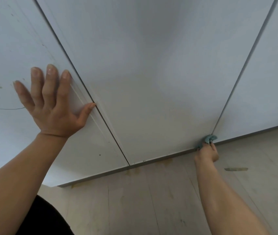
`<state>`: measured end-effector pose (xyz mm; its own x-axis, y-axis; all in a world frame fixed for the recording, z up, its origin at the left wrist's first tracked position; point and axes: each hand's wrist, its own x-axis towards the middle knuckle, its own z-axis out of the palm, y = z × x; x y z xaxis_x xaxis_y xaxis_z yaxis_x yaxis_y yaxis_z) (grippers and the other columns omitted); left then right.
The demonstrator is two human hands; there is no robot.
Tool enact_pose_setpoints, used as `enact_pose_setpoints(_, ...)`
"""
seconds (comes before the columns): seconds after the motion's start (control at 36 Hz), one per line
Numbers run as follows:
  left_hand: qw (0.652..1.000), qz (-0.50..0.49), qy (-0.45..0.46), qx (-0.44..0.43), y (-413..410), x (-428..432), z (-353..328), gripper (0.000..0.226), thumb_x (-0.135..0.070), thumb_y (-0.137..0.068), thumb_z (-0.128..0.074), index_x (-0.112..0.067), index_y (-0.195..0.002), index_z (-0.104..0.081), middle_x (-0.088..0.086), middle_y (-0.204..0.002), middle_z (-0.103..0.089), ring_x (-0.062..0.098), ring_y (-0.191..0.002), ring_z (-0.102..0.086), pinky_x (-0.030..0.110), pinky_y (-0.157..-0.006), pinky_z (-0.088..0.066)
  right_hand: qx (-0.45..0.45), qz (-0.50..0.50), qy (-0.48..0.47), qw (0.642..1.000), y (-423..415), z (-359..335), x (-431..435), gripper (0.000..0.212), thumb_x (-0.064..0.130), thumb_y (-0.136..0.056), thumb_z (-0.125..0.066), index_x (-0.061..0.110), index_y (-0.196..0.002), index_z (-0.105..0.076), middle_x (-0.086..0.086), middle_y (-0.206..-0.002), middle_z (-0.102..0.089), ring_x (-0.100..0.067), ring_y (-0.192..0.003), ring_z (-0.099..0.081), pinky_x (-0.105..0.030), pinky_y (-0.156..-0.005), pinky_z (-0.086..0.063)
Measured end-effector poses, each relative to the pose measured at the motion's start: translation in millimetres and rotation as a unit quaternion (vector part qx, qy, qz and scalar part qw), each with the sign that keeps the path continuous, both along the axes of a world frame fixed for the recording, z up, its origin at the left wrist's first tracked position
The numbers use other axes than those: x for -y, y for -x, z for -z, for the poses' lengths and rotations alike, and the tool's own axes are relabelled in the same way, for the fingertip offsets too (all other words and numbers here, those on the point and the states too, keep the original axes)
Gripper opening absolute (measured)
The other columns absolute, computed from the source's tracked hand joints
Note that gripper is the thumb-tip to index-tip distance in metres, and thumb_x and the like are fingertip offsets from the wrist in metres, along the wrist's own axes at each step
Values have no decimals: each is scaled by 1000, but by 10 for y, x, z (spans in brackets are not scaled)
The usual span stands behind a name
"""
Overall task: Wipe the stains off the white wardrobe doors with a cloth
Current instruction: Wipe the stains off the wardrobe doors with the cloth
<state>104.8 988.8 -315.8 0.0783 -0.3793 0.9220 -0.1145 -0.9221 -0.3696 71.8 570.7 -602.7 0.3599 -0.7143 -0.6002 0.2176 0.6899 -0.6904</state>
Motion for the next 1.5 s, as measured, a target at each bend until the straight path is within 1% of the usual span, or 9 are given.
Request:
enact_pose_setpoints(0.11,1000,-4,4,-4,-6,-1,-14,94,-68,-88,-61,-10,-158,-39,11,-164,-30,26,-160,-10,51,-127,0,-14,-39,-18,999,37,153,-355,43,0,-87,-71,11,-128,-69,-5,-118,-73,-22,-107,-69,-40,-102,-53)
enact_pose_setpoints(0.22,1000,3,6,1,-7,6,-9,93,-67,-87,-62,-10,-157,-40,11,-164,-31,26,-159,-12,51,-128,0,24,-56,-24,998,177,67,-261,28,2,-95,-65,15,-118,-70,-3,-99,-69,-17,-82,-62,-31,-73,-52)
enact_pose_setpoints(0.39,1000,4,5,-1,-19,10,0,94,-67,-87,-63,-12,-158,-39,7,-167,-27,26,-159,-13,51,-127,-1,3,-8,-53,999,5,-216,-69,35,2,-97,-59,19,-126,-66,-1,-105,-66,-16,-85,-58,-32,-73,-45)
enact_pose_setpoints(0.56,1000,2,2,4,-26,10,-5,94,-68,-87,-62,-11,-158,-40,9,-165,-29,25,-159,-11,51,-128,0,-14,1,158,987,-86,-407,-331,35,5,-95,-61,7,-130,-67,7,-109,-67,-6,-97,-62,-8,-79,-44)
enact_pose_setpoints(0.81,1000,-3,9,-1,-21,8,-1,95,-68,-86,-64,-12,-158,-39,11,-163,-32,25,-160,-11,52,-127,-1,-45,11,283,958,-27,-669,-243,35,7,-96,-61,6,-130,-67,1,-105,-63,-8,-96,-58,-7,-79,-42)
enact_pose_setpoints(0.97,1000,-5,15,-3,-19,18,5,94,-70,-86,-63,-13,-158,-40,9,-164,-31,24,-159,-12,52,-127,-1,-66,-25,395,916,128,-857,-883,33,-3,-95,-61,1,-127,-67,-13,-103,-56,-18,-92,-55,1,-76,-36)
enact_pose_setpoints(1.08,1000,-4,14,-2,-16,17,4,94,-70,-86,-63,-13,-158,-41,10,-163,-33,25,-159,-13,52,-127,-2,-51,-9,424,904,172,-1026,-679,37,-6,-91,-59,0,-126,-67,-16,-100,-61,-23,-91,-57,-20,-83,-51)
enact_pose_setpoints(1.19,1000,-4,13,5,-34,17,14,93,-70,-86,-61,-13,-157,-41,9,-163,-33,25,-159,-14,52,-127,-2,21,42,473,880,62,-1442,-816,33,-1,-96,-60,2,-129,-66,-7,-102,-54,-14,-88,-57,-5,-78,-44)
enact_pose_setpoints(1.5,1000,-6,15,0,-28,27,16,95,-69,-85,-64,-14,-158,-40,9,-163,-33,26,-159,-15,53,-127,-3,96,-59,680,724,200,-1329,-1496,35,-4,-88,-54,-3,-118,-71,-20,-96,-58,-21,-88,-55,-36,-78,-52)
